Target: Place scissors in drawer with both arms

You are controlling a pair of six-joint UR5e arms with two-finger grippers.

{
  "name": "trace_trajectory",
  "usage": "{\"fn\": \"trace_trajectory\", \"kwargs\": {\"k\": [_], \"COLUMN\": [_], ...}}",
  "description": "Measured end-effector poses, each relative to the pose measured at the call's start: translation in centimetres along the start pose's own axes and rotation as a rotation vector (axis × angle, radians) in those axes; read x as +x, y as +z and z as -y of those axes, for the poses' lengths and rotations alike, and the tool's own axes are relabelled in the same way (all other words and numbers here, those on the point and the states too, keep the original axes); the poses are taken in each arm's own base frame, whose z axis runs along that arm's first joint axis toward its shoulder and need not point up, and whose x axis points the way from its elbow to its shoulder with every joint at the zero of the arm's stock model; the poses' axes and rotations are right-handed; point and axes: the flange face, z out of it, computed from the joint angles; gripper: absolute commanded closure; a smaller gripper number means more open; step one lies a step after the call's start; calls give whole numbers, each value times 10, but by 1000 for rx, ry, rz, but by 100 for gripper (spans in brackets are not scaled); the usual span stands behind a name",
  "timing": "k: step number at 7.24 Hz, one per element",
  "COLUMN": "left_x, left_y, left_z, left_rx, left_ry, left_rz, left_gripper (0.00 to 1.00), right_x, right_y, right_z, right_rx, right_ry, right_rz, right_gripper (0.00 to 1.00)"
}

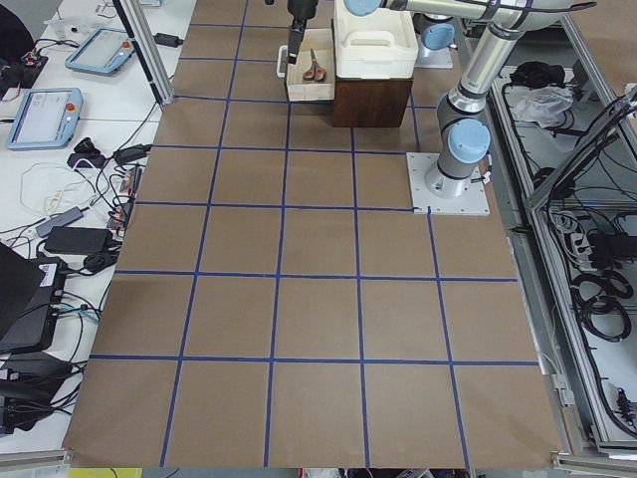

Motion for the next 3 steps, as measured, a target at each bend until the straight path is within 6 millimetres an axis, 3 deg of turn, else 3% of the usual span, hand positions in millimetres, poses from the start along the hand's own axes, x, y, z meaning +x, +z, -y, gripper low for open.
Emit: {"fn": "trace_trajectory", "kwargs": {"k": [3], "left_x": [2], "left_y": [0], "left_z": [-3], "left_rx": [-1], "left_ry": [-4], "left_rz": [0], "left_gripper": [0], "right_x": [0], "right_y": [0], "right_z": [0], "right_rx": [-1], "right_ry": [-4], "right_rz": [6], "right_gripper": [0]}}
